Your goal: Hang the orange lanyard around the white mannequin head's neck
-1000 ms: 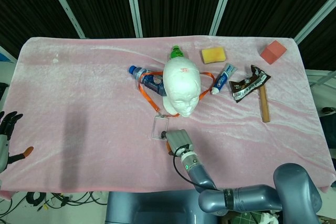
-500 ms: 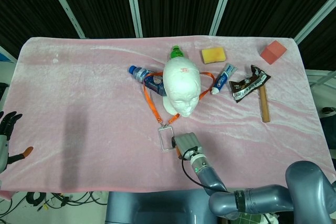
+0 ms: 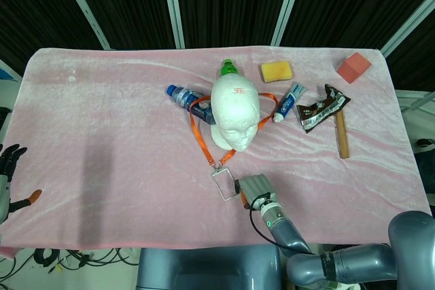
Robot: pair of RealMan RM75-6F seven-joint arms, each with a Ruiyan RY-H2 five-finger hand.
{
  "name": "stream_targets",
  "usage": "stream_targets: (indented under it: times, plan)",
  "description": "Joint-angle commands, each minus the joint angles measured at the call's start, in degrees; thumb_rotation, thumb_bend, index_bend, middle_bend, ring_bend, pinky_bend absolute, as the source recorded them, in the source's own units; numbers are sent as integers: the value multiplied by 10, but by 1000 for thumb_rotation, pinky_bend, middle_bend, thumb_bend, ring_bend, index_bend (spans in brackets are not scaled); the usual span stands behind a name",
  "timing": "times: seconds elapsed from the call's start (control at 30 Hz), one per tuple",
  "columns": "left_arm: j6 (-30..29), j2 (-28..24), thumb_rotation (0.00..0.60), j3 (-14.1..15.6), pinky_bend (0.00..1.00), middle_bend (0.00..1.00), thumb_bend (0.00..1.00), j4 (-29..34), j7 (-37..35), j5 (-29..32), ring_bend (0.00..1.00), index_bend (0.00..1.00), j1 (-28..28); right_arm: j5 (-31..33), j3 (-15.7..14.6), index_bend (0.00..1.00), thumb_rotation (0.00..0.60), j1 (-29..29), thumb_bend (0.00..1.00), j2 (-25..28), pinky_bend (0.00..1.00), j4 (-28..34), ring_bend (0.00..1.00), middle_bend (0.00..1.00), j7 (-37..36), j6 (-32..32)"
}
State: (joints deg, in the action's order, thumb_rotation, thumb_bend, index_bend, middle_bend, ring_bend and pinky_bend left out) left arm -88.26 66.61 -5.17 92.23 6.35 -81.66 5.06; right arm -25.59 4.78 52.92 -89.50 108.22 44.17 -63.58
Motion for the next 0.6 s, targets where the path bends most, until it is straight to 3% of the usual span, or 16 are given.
stream_targets:
  times: [0.03,0.3,0.37,0.6]
  plan:
    - [0,0,600,0,3,126,92,1,0,1,0,165,0,-4,-6,422,600,-4,816,7,1000,4,1000,987,-4,-1]
    - [-2,-1,600,-3,2,126,93,1,1,3,0,164,-2,-14,-20,420,600,-18,815,33,1000,14,1000,987,-19,-3]
    - [-2,0,600,-4,3,126,93,1,2,3,0,164,-2,-20,-17,381,600,-22,790,39,1000,17,1000,986,-30,-2]
    - [5,2,600,-2,2,126,93,-1,5,3,0,165,0,-75,23,107,600,-50,434,101,1000,51,981,922,-118,3]
